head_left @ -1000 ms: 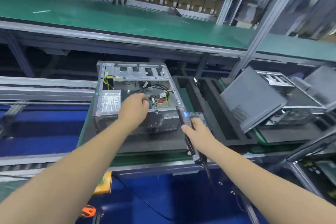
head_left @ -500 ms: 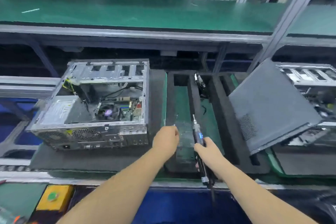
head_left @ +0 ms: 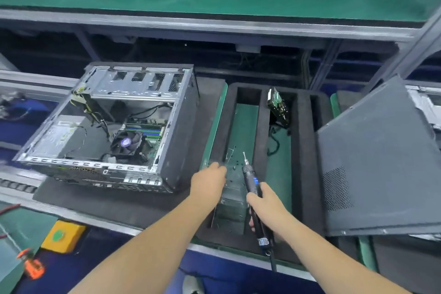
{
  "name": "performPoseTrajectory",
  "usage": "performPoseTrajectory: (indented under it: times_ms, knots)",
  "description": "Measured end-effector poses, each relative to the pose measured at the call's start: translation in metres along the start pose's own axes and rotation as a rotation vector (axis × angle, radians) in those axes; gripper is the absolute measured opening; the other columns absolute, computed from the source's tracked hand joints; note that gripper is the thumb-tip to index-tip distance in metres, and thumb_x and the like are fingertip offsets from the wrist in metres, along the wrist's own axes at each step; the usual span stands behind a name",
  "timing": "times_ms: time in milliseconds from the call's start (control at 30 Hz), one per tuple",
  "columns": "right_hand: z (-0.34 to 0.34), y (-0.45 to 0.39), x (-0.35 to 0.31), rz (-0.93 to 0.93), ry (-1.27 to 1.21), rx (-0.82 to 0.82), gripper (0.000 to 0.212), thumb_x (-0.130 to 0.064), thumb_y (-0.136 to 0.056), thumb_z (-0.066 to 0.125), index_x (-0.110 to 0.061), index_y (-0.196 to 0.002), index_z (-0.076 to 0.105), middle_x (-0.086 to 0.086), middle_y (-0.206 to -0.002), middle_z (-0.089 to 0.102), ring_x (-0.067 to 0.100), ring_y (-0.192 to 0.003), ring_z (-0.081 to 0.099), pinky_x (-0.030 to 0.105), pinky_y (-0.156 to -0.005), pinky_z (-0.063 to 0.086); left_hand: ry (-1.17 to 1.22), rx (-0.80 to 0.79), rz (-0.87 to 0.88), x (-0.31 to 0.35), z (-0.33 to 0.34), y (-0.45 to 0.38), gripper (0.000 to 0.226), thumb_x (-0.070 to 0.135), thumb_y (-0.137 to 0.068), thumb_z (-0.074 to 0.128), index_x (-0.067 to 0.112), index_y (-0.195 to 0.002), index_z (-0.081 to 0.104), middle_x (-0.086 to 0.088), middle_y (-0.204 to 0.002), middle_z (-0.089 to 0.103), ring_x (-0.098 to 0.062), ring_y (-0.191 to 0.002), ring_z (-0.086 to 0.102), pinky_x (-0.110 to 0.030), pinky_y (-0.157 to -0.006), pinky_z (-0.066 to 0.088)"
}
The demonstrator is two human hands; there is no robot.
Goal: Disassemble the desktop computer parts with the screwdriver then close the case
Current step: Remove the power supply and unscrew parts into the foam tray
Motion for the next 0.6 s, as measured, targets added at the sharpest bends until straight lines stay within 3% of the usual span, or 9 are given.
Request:
performPoseTrajectory:
  times_ms: [133,367,467,600]
  knots:
    - [-0.001,-0.005,0.001,0.001,-0.013,-0.035,0.018,-0.024,-0.093,0.052,-0.013,-0.106,0.047,0.018,-0.09,0.053,0.029,-0.06,0.058,0.038,-0.052,0.059,-0.058,-0.055,0.04,0.001,0.006,-0.004,0.021,0.007,-0.099,0.057,0.012,-0.119,0.057,-0.006,-0.114,0.054,-0.027,-0.101,0.063,-0.039,-0.08,0.053]
    - [-0.006,-0.01,0.005,-0.009,-0.019,-0.054,0.019,-0.027,-0.092,0.05,-0.017,-0.108,0.045,0.015,-0.089,0.059,0.026,-0.053,0.063,0.044,-0.053,0.062,0.084,-0.046,0.025,-0.007,0.006,-0.005,0.02,0.011,-0.104,0.05,0.008,-0.123,0.054,-0.008,-0.125,0.048,-0.026,-0.111,0.058,-0.039,-0.09,0.052]
    - [-0.011,-0.01,0.002,-0.034,-0.013,-0.052,0.015,-0.029,-0.09,0.049,-0.023,-0.104,0.048,0.014,-0.087,0.059,0.026,-0.052,0.063,0.043,-0.054,0.062,0.457,0.097,-0.138,-0.001,-0.018,-0.009,0.014,0.017,-0.107,0.043,0.01,-0.104,0.054,-0.003,-0.104,0.058,-0.024,-0.091,0.059,-0.037,-0.078,0.049]
    - [-0.014,-0.004,-0.027,-0.136,-0.009,-0.047,0.016,-0.028,-0.086,0.052,-0.02,-0.1,0.048,0.011,-0.076,0.055,0.026,-0.052,0.057,0.04,-0.05,0.059,1.187,0.222,-0.439,0.008,-0.061,-0.028,0.018,0.013,-0.106,0.039,0.006,-0.095,0.052,-0.002,-0.083,0.059,-0.012,-0.065,0.055,-0.021,-0.056,0.049]
Point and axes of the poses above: each hand's wrist, its own y-axis away from the middle knuckle, its own z-axis out of the palm, x = y × z, the point moved 2 cm from there along -y, towards the middle knuckle
